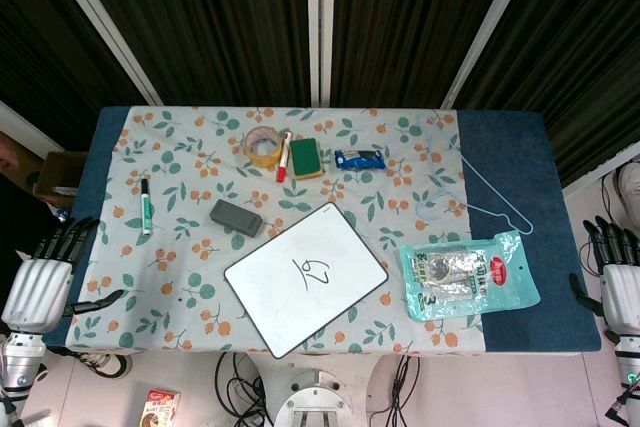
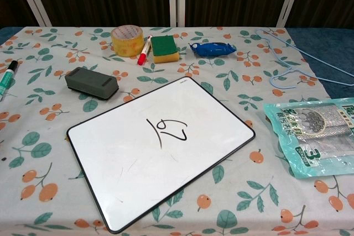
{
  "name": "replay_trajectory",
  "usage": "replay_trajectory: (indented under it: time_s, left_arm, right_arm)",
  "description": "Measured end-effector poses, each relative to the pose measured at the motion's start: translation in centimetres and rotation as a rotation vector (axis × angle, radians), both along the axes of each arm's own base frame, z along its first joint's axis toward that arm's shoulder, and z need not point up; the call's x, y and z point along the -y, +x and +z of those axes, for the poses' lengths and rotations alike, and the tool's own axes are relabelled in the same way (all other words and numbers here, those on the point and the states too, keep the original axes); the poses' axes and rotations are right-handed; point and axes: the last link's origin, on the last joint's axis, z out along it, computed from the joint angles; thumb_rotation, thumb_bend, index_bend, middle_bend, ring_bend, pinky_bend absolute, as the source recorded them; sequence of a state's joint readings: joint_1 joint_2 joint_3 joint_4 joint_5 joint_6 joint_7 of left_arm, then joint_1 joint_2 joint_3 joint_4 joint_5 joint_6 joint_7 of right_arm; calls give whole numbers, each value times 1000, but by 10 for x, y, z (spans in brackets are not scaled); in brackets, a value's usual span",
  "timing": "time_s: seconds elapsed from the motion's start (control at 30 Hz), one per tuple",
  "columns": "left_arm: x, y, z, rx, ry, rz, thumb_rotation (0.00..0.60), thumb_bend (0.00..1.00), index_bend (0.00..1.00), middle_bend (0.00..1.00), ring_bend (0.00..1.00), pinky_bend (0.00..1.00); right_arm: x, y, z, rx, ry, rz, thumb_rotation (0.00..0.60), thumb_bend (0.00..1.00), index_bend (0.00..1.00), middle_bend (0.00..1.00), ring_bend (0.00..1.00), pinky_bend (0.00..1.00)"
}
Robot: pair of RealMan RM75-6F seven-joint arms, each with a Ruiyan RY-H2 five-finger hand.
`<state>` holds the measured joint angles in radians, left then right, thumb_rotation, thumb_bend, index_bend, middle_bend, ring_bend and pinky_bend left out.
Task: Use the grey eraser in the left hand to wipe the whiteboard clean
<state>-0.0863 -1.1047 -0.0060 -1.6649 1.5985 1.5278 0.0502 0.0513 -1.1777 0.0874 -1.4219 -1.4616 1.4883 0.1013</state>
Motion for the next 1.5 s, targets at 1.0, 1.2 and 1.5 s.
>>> replay_trajectory:
  time_s: [1.0, 1.2, 1.5]
  left_arm:
    - [-4, -1, 1, 5, -2, -7, 417, 31, 77, 80, 52, 157]
    - [-10, 6, -2, -28, -27, -38, 418, 31, 77, 80, 52, 157]
    - [-34, 31, -10, -83, -105, -136, 460, 31, 77, 80, 51, 157]
  right_arm:
    - [-2, 5, 3, -1, -14, 15, 600, 285, 0, 0, 0, 0]
    - [0, 3, 3, -5, -10, 9, 600, 286, 0, 0, 0, 0]
    - [0, 3, -2, -6, 6, 10, 600, 286, 0, 0, 0, 0]
